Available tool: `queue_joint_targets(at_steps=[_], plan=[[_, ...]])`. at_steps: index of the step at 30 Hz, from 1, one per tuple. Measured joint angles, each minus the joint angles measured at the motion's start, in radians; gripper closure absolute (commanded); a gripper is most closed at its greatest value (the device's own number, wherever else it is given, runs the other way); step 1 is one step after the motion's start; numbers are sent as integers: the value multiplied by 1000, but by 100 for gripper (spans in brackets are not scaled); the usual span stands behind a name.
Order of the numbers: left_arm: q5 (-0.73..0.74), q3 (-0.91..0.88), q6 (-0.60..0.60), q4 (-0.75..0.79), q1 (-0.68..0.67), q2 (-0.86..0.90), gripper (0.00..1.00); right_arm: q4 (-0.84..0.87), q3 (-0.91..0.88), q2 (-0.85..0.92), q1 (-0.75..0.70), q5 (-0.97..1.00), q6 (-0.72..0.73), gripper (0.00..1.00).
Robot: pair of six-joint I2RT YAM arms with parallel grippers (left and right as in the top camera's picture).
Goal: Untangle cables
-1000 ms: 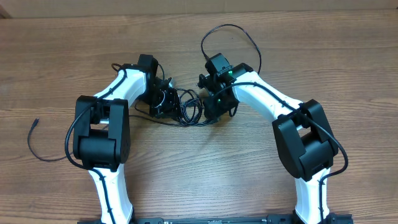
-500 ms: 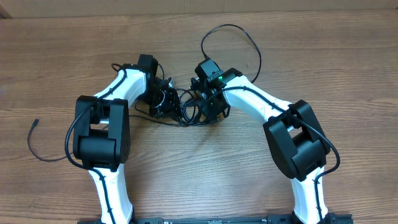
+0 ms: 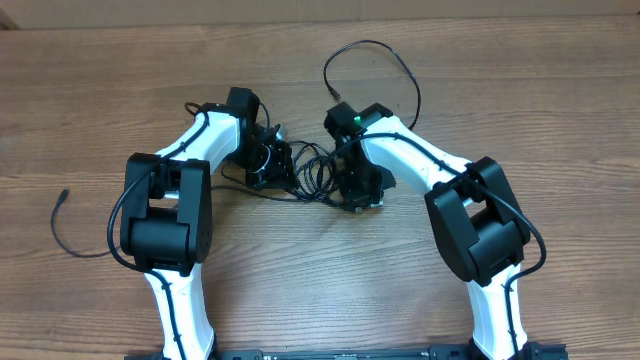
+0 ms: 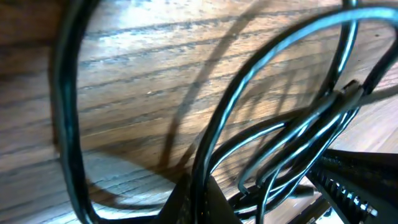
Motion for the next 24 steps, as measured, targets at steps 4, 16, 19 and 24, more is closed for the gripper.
queue_joint_targets(at_steps=[4,16,19,24], plan=[[-5,0,-3,0,0,0,91,-32,-2,6,-13,-37,23,74],[-13,1,35,-40,26,0,94,-226,88,47,-47,-56,-4,63],[-9,2,58,-69,58,0,87,-296,195,48,-71,-50,-14,49],[1,34,98,-136,126,0,73,-309,318,48,-101,-42,-26,11]])
